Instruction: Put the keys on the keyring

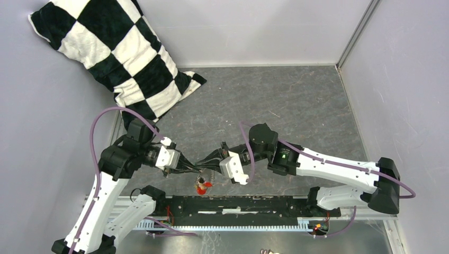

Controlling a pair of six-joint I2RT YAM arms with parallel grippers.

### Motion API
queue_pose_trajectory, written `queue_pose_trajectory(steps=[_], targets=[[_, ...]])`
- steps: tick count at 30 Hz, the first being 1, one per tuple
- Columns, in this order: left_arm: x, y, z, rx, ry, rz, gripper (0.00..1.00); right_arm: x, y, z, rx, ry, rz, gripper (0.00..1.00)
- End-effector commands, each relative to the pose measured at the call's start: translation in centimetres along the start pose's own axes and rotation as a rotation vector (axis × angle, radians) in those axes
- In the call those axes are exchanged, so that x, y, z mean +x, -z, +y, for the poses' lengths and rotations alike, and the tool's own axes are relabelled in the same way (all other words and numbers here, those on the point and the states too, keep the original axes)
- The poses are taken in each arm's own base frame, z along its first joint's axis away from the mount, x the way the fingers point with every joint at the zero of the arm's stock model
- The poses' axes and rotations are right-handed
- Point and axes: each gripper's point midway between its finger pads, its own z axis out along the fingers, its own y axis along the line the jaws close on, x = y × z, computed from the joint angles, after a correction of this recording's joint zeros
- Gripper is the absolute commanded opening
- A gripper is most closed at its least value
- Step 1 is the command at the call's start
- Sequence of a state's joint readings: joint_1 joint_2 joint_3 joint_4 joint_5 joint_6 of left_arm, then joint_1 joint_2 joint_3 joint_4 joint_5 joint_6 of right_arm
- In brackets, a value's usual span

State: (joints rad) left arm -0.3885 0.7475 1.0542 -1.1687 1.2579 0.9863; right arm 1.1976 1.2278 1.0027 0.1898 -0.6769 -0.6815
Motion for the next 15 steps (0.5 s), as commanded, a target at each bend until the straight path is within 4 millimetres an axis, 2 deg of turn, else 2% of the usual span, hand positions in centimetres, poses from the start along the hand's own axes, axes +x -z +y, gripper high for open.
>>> queue_pose_trajectory(steps=[1,6,11,15], targets=[[-1.4,0.1,0.5,0.001,-0.121,-0.024,0.02,-1.4,-0.1,-2.1,0.037,0.017,-0.037,0.01],[-1.3,0.2,0.4,-0.005,-0.132,-0.018,0.02,-1.1,0.2,-1.7,0.03,-0.006,-0.031,0.0],[-1.6,0.3,0.0,-0.006,-0.133,-0.025,0.02,-0.2,2.3,-1.3,0.057,-0.005,-0.003,0.0],[-1.8,0.3,0.0,-0.002,-0.12,-0.031,0.02,-0.4,2.8,-0.3,0.019,-0.002,-0.01,0.0]])
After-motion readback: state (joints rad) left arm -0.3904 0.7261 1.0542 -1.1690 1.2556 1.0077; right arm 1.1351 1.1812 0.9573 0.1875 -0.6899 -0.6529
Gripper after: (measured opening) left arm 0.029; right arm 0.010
